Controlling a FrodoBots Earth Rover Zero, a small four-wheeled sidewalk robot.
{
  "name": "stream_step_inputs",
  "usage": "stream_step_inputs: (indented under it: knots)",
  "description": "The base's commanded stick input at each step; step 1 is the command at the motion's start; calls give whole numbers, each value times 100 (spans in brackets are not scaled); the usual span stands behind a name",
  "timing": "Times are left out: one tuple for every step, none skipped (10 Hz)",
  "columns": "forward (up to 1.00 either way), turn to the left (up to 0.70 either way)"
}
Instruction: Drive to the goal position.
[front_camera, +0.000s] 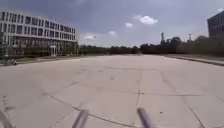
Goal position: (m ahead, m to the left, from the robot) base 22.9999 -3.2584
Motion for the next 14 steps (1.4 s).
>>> stream_step_inputs:
  knots:
    - [70,0]
    - [70,0]
    - [70,0]
    - [70,0]
    - [70,-1]
    - [70,-4]
    - [70,-28]
    - [70,-35]
    - [70,-35]
    - [70,-35]
    - [70,-17]
    - [70,-5]
    - [70,0]
    - [70,0]
